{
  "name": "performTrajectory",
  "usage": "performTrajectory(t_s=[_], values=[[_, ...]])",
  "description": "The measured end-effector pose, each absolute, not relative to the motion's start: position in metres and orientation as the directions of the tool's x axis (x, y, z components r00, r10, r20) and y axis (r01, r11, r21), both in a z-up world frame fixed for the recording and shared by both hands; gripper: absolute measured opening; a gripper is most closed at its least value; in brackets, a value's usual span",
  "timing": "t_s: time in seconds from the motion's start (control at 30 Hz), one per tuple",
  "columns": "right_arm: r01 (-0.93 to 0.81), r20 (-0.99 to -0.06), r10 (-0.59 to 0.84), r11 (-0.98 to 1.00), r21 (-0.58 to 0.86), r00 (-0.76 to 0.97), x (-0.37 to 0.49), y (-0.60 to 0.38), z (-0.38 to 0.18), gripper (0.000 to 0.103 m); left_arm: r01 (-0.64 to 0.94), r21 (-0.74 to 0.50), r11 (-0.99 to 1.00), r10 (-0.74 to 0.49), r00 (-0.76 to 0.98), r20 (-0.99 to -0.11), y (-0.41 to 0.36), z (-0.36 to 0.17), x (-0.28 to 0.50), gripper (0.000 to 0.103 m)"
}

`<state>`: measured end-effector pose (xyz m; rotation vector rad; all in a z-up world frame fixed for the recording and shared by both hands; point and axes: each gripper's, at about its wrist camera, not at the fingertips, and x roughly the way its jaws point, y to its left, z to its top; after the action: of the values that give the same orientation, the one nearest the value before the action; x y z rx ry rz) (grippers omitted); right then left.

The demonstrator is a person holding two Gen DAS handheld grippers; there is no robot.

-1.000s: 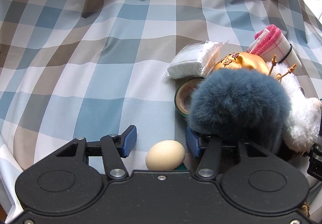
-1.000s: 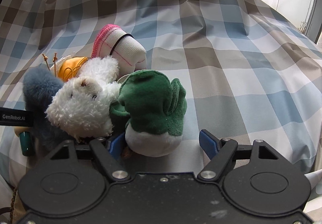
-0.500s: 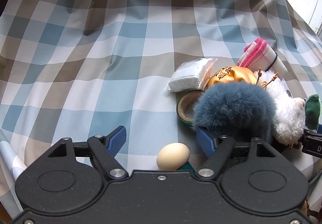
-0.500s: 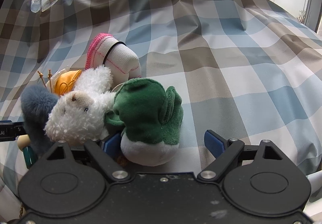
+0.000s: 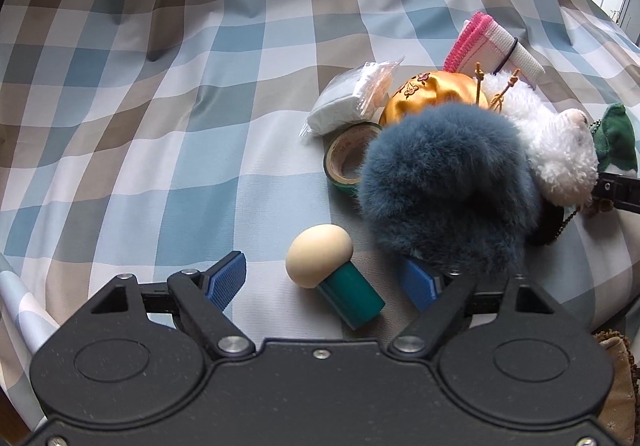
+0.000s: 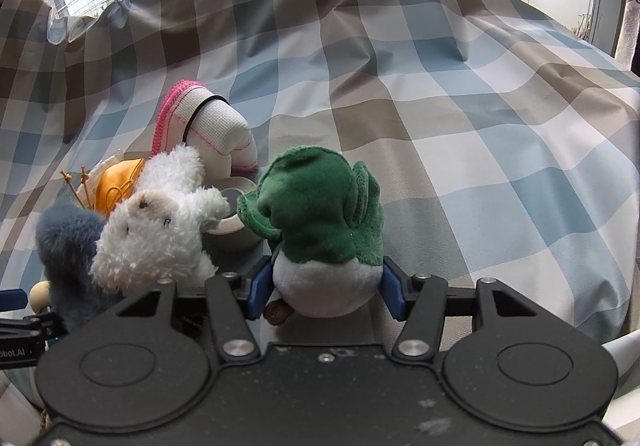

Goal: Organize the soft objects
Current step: 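Close right gripper on green plush while left tool lines up on blue pompom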

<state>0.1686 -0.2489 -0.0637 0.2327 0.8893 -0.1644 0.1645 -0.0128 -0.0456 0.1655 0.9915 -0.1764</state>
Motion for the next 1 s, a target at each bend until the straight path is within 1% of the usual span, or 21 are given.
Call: performTrajectory(t_s=[0.13,0.2,0.23,0.3,0.47,0.53,0.7,0.8,0.83,0.9,0.93,1.0], values=[[0.27,-0.791,-0.095,0.958,0.091,0.604,0.171,-0.25,-0.069,0.056,0.227,0.065,0.972,-0.067,0.527,-0.847,-0.015,-0.052,0.167,0.08],[0.267,-0.794,-0.109,0.961,0.069,0.598,0.172,-0.247,-0.072,0.057,0.228,0.064,0.972,-0.065,0.517,-0.853,-0.015,-0.056,0.168,0.082],[0.262,-0.792,-0.114,0.963,0.059,0.599,0.172,-0.246,-0.072,0.058,0.225,0.062,0.972,-0.065,0.519,-0.852,-0.015,-0.057,0.169,0.085],[0.252,-0.79,-0.127,0.967,0.037,0.6,0.172,-0.242,-0.073,0.06,0.225,0.061,0.972,-0.068,0.522,-0.85,-0.013,-0.058,0.169,0.086],[0.23,-0.79,-0.126,0.973,0.019,0.6,0.175,-0.236,-0.075,0.072,0.202,0.05,0.978,-0.063,0.517,-0.854,-0.009,-0.061,0.171,0.097],[0.223,-0.791,-0.126,0.975,0.013,0.598,0.176,-0.234,-0.075,0.076,0.187,0.039,0.982,-0.063,0.508,-0.859,-0.007,-0.062,0.173,0.1],[0.235,-0.786,-0.134,0.972,0.015,0.604,0.181,-0.237,-0.076,0.078,0.181,0.027,0.983,-0.068,0.499,-0.864,-0.005,-0.062,0.176,0.1],[0.239,-0.781,-0.129,0.971,0.026,0.611,0.184,-0.24,-0.075,0.079,0.184,0.05,0.982,-0.054,0.521,-0.852,-0.007,-0.059,0.174,0.099],[0.237,-0.78,-0.125,0.971,0.031,0.613,0.185,-0.24,-0.075,0.076,0.188,0.063,0.98,-0.049,0.536,-0.843,-0.008,-0.056,0.172,0.098],[0.228,-0.775,-0.117,0.973,0.036,0.621,0.185,-0.241,-0.074,0.063,0.2,0.072,0.977,-0.054,0.561,-0.826,-0.011,-0.05,0.167,0.098],[0.221,-0.773,-0.11,0.975,0.04,0.625,0.185,-0.241,-0.073,0.052,0.206,0.075,0.976,-0.057,0.572,-0.818,-0.012,-0.047,0.166,0.098],[0.219,-0.771,-0.097,0.974,0.056,0.63,0.185,-0.242,-0.072,0.052,0.221,0.083,0.972,-0.069,0.598,-0.798,-0.016,-0.039,0.16,0.098]])
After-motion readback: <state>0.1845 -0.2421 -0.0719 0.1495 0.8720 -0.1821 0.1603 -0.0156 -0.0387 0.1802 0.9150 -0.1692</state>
